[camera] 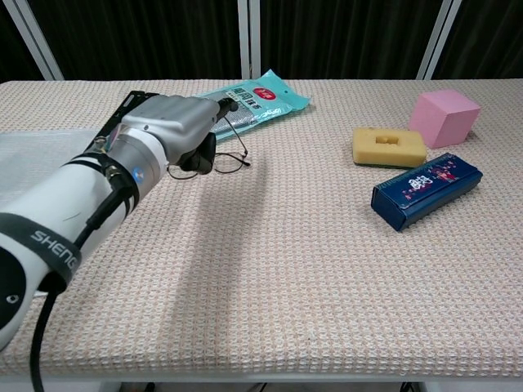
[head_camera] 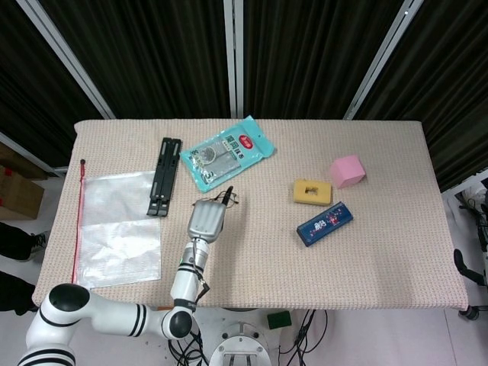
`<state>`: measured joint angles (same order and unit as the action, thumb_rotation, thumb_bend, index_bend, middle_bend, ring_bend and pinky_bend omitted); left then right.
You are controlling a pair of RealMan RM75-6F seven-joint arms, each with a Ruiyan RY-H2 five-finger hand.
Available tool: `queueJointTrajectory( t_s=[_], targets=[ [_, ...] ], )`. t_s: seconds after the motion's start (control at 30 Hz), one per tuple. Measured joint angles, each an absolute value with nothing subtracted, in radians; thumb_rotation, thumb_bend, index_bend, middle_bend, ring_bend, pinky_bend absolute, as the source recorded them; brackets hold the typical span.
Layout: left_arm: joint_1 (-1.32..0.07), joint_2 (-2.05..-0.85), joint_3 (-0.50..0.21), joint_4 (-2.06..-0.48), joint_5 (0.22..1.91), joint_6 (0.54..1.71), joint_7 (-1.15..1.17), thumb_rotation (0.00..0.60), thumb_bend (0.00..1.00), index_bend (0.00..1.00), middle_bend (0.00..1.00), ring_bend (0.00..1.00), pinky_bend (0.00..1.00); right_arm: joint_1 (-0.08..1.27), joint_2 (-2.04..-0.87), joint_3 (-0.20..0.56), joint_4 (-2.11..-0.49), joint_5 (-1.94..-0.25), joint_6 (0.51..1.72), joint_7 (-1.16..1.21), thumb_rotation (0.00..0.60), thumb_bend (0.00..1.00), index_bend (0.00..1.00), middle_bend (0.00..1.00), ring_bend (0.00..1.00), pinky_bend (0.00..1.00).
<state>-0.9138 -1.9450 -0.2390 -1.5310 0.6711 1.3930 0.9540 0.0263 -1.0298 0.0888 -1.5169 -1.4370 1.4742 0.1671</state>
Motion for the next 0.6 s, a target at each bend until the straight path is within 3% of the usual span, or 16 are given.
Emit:
queueJointTrajectory(
  t_s=[0.6],
  targets=[
    [-0.848, -1.956, -0.241, -1.415, 0.595, 1.324, 0.966, 0.600, 0.81, 0.00, 1.00, 0.99, 1.00, 0.031, -1.036, 0.084, -1.526, -1.439, 1.465, 0.144, 0.600, 0.47, 0.00, 0.00, 0.00, 0.00]
  ],
)
